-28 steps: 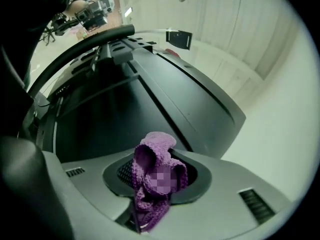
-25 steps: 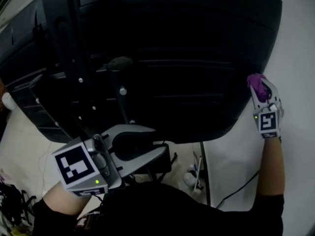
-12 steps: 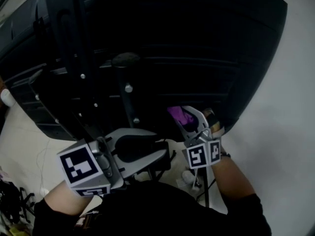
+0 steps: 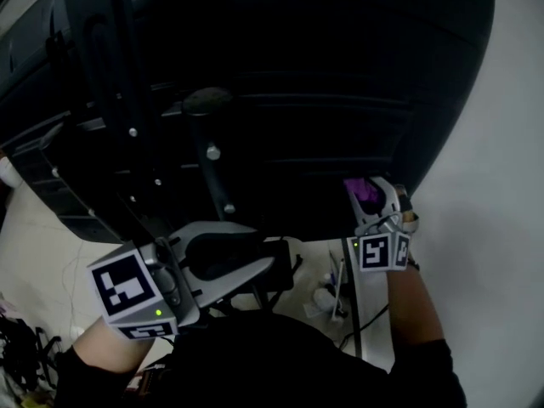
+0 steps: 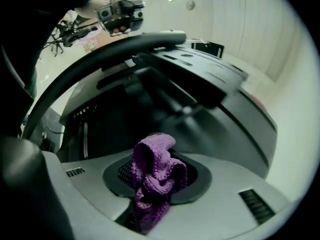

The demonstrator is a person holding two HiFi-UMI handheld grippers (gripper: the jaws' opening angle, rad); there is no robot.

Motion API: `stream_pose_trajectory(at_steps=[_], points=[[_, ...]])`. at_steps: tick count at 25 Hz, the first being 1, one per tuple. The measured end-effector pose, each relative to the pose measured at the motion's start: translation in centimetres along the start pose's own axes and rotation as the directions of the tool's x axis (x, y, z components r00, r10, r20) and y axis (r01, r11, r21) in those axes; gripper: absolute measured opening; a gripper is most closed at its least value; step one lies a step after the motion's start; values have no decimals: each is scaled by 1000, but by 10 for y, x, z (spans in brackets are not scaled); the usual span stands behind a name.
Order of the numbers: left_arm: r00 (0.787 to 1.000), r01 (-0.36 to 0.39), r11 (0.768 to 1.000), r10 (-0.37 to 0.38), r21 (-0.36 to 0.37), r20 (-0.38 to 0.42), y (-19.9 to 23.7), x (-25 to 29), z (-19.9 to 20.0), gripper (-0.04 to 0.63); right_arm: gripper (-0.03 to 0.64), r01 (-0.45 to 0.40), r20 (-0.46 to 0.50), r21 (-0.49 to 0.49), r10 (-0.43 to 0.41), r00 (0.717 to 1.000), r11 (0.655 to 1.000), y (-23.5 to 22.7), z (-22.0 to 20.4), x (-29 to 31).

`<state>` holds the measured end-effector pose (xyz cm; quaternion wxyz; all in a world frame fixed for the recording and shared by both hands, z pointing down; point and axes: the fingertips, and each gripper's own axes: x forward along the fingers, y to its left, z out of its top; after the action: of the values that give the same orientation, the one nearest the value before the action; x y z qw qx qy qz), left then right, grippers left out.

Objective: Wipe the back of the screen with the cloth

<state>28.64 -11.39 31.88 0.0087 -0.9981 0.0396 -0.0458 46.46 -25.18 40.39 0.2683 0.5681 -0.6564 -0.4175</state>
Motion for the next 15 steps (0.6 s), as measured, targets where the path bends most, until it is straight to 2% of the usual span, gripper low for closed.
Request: stream_pose_trajectory(at_steps=[5,9,12,15], points=[[1000,6,1000,-6,-16,-1,-1,-3,-5,98,130,85,-152,74,-73,986,994,-43,-90,-29],[1000,-2,1000,2,-22,4,-7,-11,-8,98,130,176,-322,162,-116,940,971,-67,-155,-57],[1000,-10,999,10,-31,-4,-10,-17,-11,98,130,190,-392,139,-123,912,972,-82,-182,-66],[1000,-26,999,26,-32,1,-8,-22,-12,98,130,213,-438,146,-130,890,966,-90,-187,-70]])
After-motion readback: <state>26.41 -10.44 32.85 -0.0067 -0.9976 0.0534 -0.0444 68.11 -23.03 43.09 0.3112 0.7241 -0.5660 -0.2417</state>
